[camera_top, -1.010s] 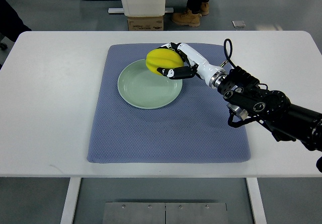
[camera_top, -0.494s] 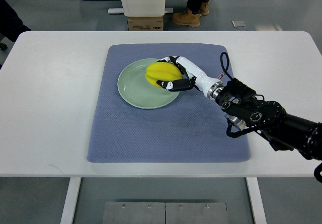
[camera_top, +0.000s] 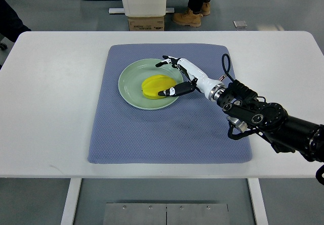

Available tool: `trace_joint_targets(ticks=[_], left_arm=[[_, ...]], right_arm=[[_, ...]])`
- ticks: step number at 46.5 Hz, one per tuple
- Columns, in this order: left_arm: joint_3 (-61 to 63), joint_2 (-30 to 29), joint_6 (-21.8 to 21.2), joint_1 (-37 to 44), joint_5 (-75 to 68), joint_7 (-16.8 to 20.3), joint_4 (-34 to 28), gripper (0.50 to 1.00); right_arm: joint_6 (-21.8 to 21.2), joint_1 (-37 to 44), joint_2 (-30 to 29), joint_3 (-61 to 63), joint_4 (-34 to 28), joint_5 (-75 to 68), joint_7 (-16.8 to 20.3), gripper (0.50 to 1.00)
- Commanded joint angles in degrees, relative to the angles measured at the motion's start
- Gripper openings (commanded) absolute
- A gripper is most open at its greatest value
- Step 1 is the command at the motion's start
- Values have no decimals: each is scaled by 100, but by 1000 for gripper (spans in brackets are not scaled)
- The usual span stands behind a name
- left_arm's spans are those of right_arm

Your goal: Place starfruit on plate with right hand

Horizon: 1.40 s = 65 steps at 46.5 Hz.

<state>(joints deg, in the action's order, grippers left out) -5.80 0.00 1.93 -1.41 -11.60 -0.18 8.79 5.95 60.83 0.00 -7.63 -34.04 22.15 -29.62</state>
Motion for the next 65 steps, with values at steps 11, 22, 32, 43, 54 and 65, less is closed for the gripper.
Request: trace_joint_targets(ticks=[11,22,32,43,54,65], left_arm=[[0,0,0,0,0,0,0,1000],[0,0,0,0,0,0,0,1000],[0,0,0,0,0,0,0,1000],[0,0,0,0,0,0,0,1000],[0,0,0,0,0,0,0,1000],[0,0,0,0,0,0,0,1000]], right_arm=[[20,96,0,183,-24,-18,26,998],[12,8,167,886,-112,-26,26,1000],[20,-18,378,1527,-94,-26,35,1000],[38,-220,571,1853,-77,-18,44,1000],[38,-484,949,1871,-41,-18,53,1000],[-41,-853,1064,2134,20,-913,184,1000]])
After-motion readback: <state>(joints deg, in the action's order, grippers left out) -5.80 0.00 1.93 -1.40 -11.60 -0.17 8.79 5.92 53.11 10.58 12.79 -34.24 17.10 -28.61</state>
